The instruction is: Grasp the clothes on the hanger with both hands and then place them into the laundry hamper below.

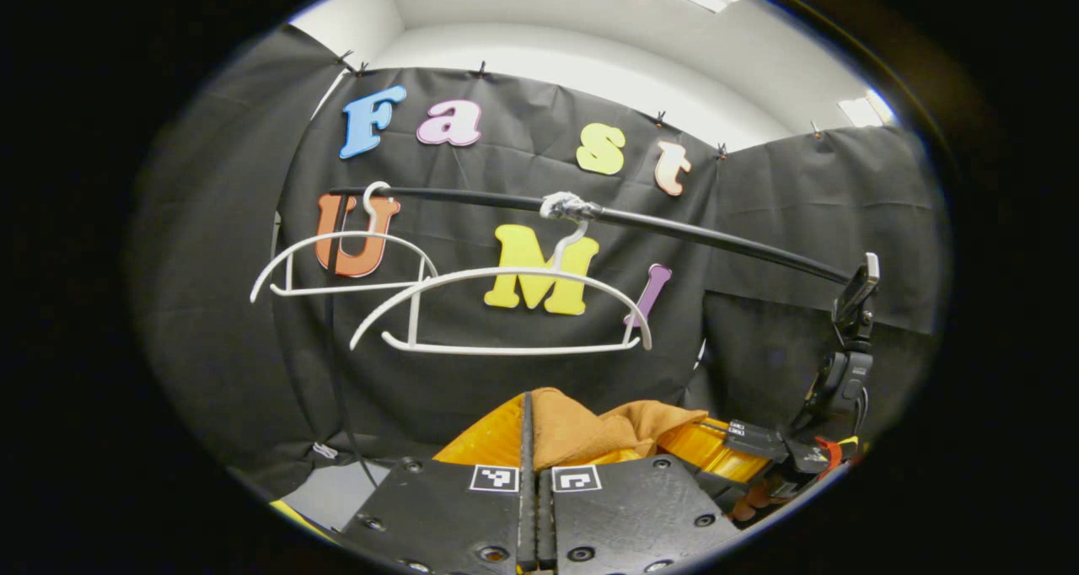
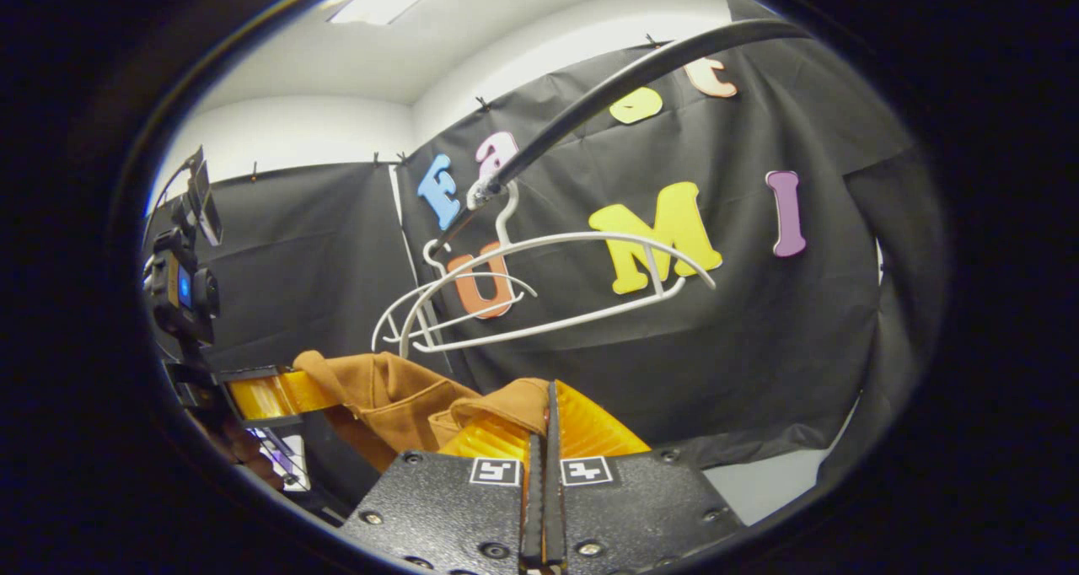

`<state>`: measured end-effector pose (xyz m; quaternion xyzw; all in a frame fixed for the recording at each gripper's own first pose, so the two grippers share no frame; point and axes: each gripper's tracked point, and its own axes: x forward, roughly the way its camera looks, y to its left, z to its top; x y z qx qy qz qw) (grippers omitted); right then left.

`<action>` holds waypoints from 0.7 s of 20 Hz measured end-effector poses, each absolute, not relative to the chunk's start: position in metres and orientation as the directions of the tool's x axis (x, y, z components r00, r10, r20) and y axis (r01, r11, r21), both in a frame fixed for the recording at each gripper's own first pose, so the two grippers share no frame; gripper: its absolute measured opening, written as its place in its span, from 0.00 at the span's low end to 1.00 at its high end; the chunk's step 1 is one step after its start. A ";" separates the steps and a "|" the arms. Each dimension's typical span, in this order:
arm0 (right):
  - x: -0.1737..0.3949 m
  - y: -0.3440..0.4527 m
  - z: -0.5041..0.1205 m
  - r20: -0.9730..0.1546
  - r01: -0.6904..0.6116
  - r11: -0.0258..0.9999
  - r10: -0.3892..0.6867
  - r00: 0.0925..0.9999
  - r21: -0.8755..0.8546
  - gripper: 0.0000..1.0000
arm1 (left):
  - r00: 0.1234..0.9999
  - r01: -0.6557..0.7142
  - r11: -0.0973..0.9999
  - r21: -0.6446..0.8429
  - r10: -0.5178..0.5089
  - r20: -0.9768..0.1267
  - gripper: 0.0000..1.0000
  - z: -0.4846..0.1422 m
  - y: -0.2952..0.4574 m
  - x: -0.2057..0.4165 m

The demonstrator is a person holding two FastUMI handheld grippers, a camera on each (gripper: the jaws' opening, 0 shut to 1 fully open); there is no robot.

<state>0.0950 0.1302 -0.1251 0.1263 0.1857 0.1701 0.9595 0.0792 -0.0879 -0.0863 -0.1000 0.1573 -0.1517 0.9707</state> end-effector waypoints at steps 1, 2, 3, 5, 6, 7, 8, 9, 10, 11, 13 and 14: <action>0.096 0.129 -0.127 -0.318 -0.283 0.910 0.377 0.870 0.304 0.05 | 0.905 0.260 0.935 -0.243 -0.324 -0.277 0.05 -0.089 -0.089 0.079; 0.095 0.128 -0.131 -0.327 -0.282 0.909 0.379 0.866 0.305 0.05 | 0.902 0.256 0.935 -0.244 -0.322 -0.288 0.01 -0.095 -0.091 0.078; 0.096 0.126 -0.137 -0.340 -0.276 0.910 0.377 0.862 0.310 0.05 | 0.899 0.247 0.938 -0.243 -0.316 -0.304 0.01 -0.102 -0.090 0.077; 0.093 0.124 -0.153 -0.374 -0.259 0.912 0.372 0.850 0.319 0.05 | 0.888 0.232 0.941 -0.248 -0.309 -0.341 0.01 -0.120 -0.092 0.077; 0.091 0.122 -0.162 -0.390 -0.248 0.913 0.368 0.844 0.324 0.05 | 0.883 0.228 0.942 -0.248 -0.307 -0.356 0.05 -0.129 -0.092 0.077; 0.092 0.119 -0.171 -0.406 -0.235 0.916 0.359 0.840 0.326 0.05 | 0.876 0.222 0.944 -0.244 -0.303 -0.375 0.01 -0.138 -0.092 0.076; 0.091 0.116 -0.180 -0.423 -0.222 0.919 0.352 0.835 0.327 0.05 | 0.870 0.218 0.946 -0.240 -0.300 -0.391 0.01 -0.146 -0.092 0.074; 0.090 0.114 -0.189 -0.440 -0.209 0.921 0.345 0.829 0.328 0.05 | 0.865 0.211 0.949 -0.236 -0.294 -0.408 0.01 -0.156 -0.090 0.074; 0.088 0.112 -0.199 -0.459 -0.198 0.923 0.341 0.821 0.331 0.05 | 0.858 0.203 0.951 -0.233 -0.287 -0.425 0.05 -0.166 -0.088 0.073; 0.087 0.111 -0.209 -0.479 -0.185 0.925 0.335 0.811 0.333 0.05 | 0.851 0.192 0.953 -0.234 -0.280 -0.444 0.01 -0.178 -0.087 0.072; 0.085 0.108 -0.233 -0.520 -0.159 0.929 0.322 0.791 0.333 0.05 | 0.831 0.171 0.953 -0.252 -0.277 -0.483 0.01 -0.201 -0.086 0.070; 0.083 0.107 -0.246 -0.539 -0.151 0.932 0.316 0.781 0.329 0.05 | 0.819 0.160 0.953 -0.258 -0.274 -0.504 0.01 -0.212 -0.084 0.068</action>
